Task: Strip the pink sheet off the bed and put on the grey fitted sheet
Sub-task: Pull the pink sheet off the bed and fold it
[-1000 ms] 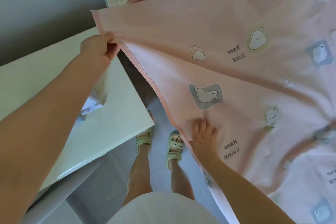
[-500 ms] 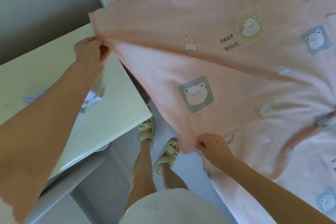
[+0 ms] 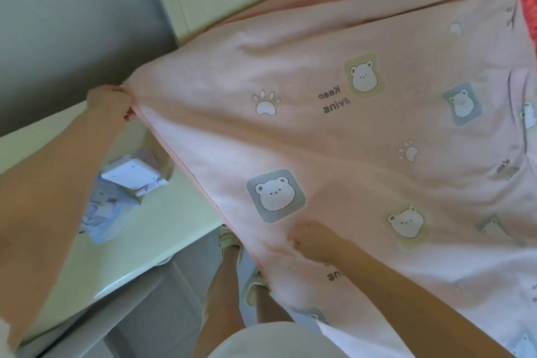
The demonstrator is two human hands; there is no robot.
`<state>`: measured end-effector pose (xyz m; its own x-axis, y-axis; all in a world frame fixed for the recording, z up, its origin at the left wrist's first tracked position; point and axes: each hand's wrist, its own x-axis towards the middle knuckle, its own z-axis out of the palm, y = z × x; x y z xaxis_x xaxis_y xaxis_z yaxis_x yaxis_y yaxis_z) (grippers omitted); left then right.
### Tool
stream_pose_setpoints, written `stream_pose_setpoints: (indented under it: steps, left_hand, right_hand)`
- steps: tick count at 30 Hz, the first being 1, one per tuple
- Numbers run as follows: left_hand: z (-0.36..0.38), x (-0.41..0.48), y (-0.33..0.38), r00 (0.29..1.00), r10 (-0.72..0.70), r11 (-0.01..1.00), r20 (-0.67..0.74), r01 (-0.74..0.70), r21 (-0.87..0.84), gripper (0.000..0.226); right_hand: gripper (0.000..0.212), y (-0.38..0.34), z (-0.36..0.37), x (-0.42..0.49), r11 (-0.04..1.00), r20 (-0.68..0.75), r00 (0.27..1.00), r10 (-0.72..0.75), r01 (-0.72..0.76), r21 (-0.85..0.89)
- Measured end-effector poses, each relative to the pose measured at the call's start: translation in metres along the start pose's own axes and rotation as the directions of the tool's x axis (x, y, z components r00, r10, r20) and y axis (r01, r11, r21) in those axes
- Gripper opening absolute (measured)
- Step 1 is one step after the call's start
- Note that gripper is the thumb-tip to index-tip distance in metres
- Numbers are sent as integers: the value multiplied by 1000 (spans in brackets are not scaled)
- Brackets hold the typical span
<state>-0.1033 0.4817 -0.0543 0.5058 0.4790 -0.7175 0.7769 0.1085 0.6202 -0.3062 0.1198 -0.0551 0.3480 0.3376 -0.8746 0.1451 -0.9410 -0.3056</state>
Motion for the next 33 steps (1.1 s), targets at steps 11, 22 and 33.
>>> stream_pose_setpoints:
  steps: [11,22,33]
  left_hand:
    - [54,-7,21,979,187,962,80,-167,-214,14]
    - [8,-18,29,925,376,892,-55,-346,290,9]
    - [91,12,44,639,709,201,297,-587,784,37]
  right_hand:
    - [21,-13,-212,38,998,-775,629,64,-55,37]
    - [39,-18,-361,133,972,-746,665,-17,-165,-170]
    - [9,19,-340,116,789,-663,503,-555,66,-611]
